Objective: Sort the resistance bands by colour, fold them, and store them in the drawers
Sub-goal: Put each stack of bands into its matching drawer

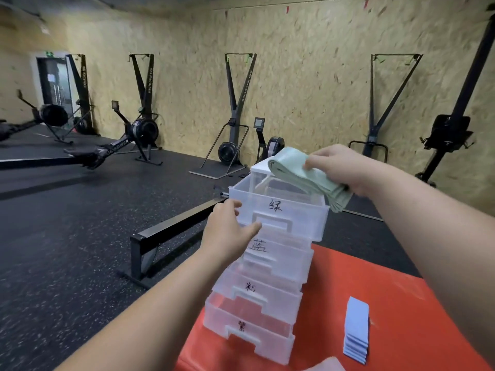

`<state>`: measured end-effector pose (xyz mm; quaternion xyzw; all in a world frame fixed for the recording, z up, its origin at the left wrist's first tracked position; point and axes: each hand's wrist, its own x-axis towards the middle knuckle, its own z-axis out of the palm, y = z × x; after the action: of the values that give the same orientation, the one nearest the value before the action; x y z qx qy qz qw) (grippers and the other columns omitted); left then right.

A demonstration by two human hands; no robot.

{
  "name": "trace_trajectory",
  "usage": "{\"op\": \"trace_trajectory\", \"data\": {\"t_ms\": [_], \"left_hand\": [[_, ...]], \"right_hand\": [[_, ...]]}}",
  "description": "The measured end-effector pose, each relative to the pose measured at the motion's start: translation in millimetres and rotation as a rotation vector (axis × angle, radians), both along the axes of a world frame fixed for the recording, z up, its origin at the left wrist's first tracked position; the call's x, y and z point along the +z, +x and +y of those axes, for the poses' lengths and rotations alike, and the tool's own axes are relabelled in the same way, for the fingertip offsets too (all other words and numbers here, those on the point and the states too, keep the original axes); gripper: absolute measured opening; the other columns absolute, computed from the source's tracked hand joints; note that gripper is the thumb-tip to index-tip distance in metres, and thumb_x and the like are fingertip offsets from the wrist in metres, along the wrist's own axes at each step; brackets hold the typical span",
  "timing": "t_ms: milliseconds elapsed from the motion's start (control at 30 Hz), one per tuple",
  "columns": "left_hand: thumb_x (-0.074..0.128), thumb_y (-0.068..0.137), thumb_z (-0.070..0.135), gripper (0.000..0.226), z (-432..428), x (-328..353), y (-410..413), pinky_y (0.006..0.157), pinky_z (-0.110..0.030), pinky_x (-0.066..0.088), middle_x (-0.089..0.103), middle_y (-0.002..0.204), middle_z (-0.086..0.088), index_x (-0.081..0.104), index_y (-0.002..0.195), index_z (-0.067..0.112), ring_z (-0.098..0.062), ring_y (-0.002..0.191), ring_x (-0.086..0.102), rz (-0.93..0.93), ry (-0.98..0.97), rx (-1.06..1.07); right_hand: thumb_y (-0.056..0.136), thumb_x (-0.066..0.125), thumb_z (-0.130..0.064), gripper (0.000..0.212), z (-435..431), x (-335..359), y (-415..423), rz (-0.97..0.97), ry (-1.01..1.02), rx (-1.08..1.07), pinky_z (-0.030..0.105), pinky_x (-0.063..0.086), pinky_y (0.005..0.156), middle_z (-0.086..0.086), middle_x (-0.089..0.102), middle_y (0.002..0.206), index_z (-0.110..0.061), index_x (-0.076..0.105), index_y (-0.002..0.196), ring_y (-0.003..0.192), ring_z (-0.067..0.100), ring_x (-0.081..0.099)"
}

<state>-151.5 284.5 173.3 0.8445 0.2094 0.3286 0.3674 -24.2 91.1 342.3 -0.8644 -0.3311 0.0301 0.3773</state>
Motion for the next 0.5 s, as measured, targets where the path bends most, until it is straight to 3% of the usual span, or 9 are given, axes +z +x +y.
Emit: {"op": "trace_trajectory", "data": {"t_ms": [100,200,333,400,500], "left_hand": [[0.080,0.086,0.055,0.072,11,-8,21,0.102,-0.045,0.053,0.054,0.130,0.001,0.051,0.142,0.021,-0.019,0.120,0.056,-0.006,0.018,0.011],[0.079,0.084,0.059,0.068,14,-18,37,0.099,-0.044,0.053,0.051,0.125,0.005,0.050,0.136,0.026,-0.017,0.118,0.055,-0.029,0.038,0.036],[0.076,0.084,0.064,0.063,16,-31,48,0.097,-0.040,0.051,0.047,0.120,0.011,0.045,0.129,0.032,-0.013,0.116,0.049,-0.089,0.114,0.056],[0.074,0.084,0.065,0.061,16,-36,51,0.097,-0.040,0.050,0.046,0.118,0.012,0.045,0.127,0.032,-0.013,0.115,0.048,-0.132,0.129,0.059],[0.073,0.083,0.067,0.062,14,-40,54,0.097,-0.040,0.049,0.046,0.117,0.012,0.046,0.126,0.031,-0.013,0.113,0.048,-0.165,0.132,0.075]], "right_hand": [[0.087,0.065,-0.038,0.022,33,6,36,-0.101,-0.154,-0.023,0.023,0.035,0.043,0.003,0.045,0.069,-0.021,0.078,0.087,0.051,0.020,0.041],[0.083,0.067,-0.041,0.030,63,-3,68,-0.133,-0.311,-0.012,0.026,0.033,0.051,0.003,0.043,0.069,-0.015,0.078,0.093,0.057,0.022,0.038],[0.067,0.078,-0.044,0.042,93,-24,101,0.117,-0.258,0.064,0.037,0.046,0.065,0.010,0.061,0.085,-0.016,0.076,0.097,0.070,0.028,0.056],[0.069,0.081,-0.039,0.042,101,-38,116,0.232,-0.259,0.096,0.039,0.048,0.066,0.013,0.066,0.090,-0.015,0.073,0.102,0.073,0.031,0.061],[0.080,0.074,-0.040,0.029,106,-64,128,0.209,-0.509,0.151,0.031,0.039,0.057,0.009,0.059,0.090,-0.019,0.071,0.100,0.070,0.024,0.051]]}}
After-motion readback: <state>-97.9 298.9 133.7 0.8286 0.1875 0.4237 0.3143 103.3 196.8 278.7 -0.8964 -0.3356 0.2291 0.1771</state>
